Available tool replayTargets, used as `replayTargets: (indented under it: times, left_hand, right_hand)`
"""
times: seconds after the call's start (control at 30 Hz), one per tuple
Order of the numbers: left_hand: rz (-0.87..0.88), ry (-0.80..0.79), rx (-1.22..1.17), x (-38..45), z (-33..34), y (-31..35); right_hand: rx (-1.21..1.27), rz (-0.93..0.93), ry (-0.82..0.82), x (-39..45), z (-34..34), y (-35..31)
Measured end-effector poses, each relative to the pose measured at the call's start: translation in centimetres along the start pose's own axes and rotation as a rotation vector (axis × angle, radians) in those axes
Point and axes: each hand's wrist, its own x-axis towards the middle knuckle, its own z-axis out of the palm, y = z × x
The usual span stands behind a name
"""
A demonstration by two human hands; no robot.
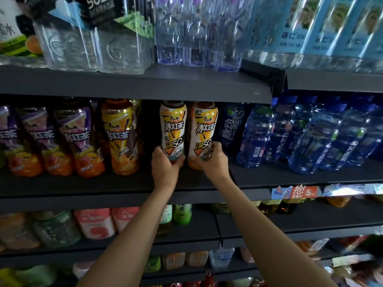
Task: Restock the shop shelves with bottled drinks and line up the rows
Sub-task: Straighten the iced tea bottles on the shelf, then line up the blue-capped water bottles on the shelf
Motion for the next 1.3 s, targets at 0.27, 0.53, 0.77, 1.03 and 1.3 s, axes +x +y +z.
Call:
replayTargets:
  times: [0.27,0.53,0.77,1.03,1.3]
  left_hand:
    - [0.021,0.025,-0.02,-0.4,-0.2,-0.4]
    - [0.238,0.16,-0.017,-2.7,-1.2,0.8]
    - [0.633,0.036,0.012,-6.0,5.1,6.4]
    - [0.258,-0.045,0.09,-3.6,12.9,8.4]
    - [0.052,-0.169,0.037,-0.7,17.0,10.0]
  right_hand:
    - [0.023,0.02,0.082,-1.1,1.3,-1.0]
    - [0.002,-0.007,0.118,-1.1,-2.0,-0.1]
    - [-0.102,0.117,0.462,2.4,-9.4,4.3]
    - [-0.137,-0.02,0.276,4.1,-11.6,6.8]
    - [-0.25,-0.054,0.219,3.0,-15.8,8.6]
